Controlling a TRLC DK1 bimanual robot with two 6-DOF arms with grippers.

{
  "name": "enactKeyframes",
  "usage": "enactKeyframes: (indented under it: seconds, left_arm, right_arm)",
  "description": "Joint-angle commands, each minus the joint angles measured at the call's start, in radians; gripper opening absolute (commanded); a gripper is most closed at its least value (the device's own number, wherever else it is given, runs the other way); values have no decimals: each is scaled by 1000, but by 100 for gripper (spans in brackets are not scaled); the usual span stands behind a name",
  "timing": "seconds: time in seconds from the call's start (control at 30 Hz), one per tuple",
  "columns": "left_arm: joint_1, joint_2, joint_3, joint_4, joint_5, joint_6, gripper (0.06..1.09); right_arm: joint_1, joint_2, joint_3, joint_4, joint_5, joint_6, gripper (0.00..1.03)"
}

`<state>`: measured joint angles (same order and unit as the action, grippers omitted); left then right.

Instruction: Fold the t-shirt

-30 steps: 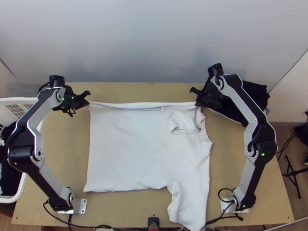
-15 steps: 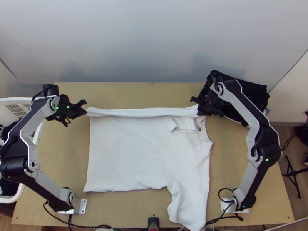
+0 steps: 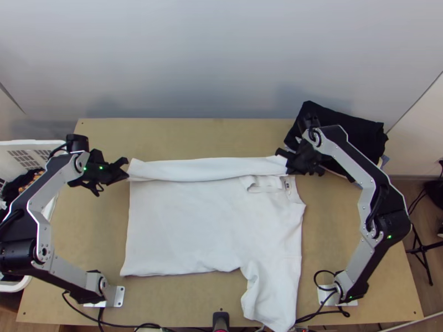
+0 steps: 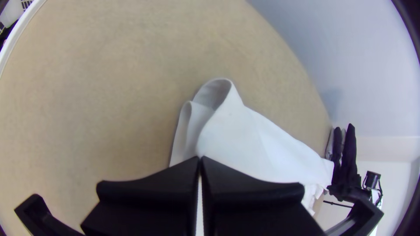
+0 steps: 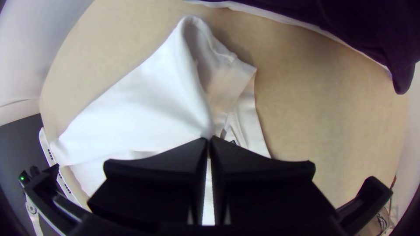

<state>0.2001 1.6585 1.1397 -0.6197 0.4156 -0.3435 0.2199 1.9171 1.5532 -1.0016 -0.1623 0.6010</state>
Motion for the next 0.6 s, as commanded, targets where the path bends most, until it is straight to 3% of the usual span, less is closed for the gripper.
enactKeyframes:
  seconds: [0.0, 0.07, 0.23, 0.3, 0.4, 0.57]
  left_arm:
    - [-11, -46, -60, 18, 0, 18, 25]
    - [-16, -60, -70, 9, 0, 40, 63]
    - [-16, -144, -84, -32, -26, 103, 77]
    - [-14, -192, -90, -41, -58, 107, 77]
    - [-2, -247, -93, -48, -70, 109, 77]
    - [9, -299, -80, -115, -75, 135, 76]
  right_arm:
    - [6, -36, -65, 43, 101, 10, 4]
    - [9, -61, -76, 41, 116, 11, 22]
    - [18, -162, -120, 24, 116, 6, 41]
    - [16, -213, -151, 15, 115, 13, 52]
    - [29, -339, -196, 4, 112, 3, 61]
    - [102, -552, -301, 12, 83, -46, 62]
